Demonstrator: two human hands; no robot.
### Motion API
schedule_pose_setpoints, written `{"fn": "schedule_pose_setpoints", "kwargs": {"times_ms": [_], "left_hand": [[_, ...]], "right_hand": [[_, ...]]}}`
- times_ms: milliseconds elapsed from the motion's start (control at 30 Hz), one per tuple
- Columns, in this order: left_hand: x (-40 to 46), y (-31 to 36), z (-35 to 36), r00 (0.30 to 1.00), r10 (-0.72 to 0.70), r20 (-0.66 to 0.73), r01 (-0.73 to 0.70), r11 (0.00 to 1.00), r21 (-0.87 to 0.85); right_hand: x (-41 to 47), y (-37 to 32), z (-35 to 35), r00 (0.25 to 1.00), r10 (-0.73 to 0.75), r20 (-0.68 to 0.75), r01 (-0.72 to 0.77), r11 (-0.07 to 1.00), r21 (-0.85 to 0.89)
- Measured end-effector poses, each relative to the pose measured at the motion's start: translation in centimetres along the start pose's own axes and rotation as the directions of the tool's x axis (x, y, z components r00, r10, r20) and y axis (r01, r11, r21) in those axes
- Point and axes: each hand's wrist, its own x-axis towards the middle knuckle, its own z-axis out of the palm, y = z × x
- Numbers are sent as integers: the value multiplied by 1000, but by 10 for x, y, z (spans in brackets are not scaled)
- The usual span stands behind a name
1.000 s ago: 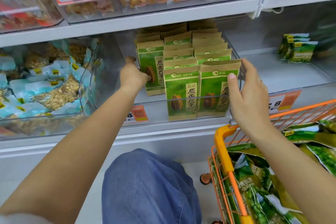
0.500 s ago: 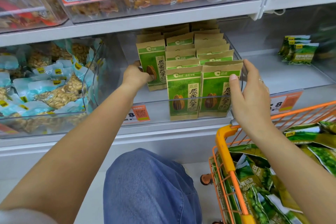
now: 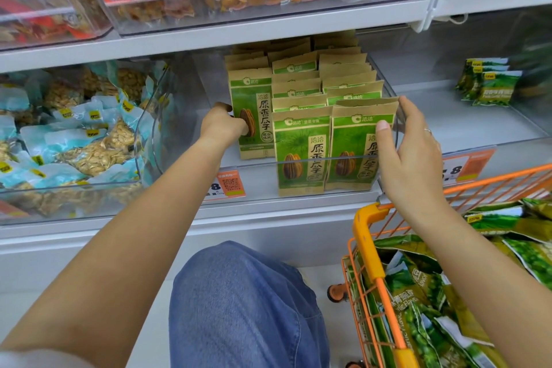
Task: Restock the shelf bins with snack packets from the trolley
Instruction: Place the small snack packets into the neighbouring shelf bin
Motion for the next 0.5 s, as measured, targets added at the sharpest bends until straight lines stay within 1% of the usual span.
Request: {"fn": "schedule_pose_setpoints", "kwargs": {"times_ms": [67, 100, 133, 167, 200, 233, 267, 300, 367, 433, 500], "left_hand": [[-4, 3, 0, 1000, 9, -11, -9, 1000, 10], [-8, 5, 0, 999, 25, -37, -25, 1000, 1], [-11, 7, -2, 994, 53, -96, -56, 998, -28], [-16, 10, -5, 978, 92, -185, -108, 991, -83], [-20, 12, -9, 948, 138, -285, -188, 970, -155], [-26, 15, -14, 903, 200, -381, -295, 932, -212], [-35, 19, -17, 849, 281, -448, -412, 882, -228], [-48, 26, -17, 795, 371, -480, -518, 827, -218], [-84, 42, -10, 696, 560, -450, -683, 709, -175], [-125, 58, 4, 587, 726, -359, -800, 589, -115], [-160, 69, 28, 470, 855, -219, -882, 463, -88]], "right_hand": [[0, 1, 0, 1000, 3, 2, -3, 1000, 1], [0, 0, 0, 1000, 7, 3, -7, 1000, 1], [0, 0, -1, 1000, 12, 4, -12, 1000, 2], [0, -1, -1, 1000, 14, 8, -14, 1000, 4], [0, -2, -3, 1000, 15, 13, -15, 1000, 14], [-1, -3, -5, 1000, 16, 24, -17, 999, 36], [-1, -4, -9, 999, 21, 43, -24, 997, 75], [0, -5, -13, 997, 37, 71, -45, 992, 119], [5, -8, -26, 983, 112, 147, -138, 973, 187], [10, -7, -43, 961, 186, 206, -227, 953, 200], [8, -1, -65, 961, 177, 214, -213, 965, 155]]}}
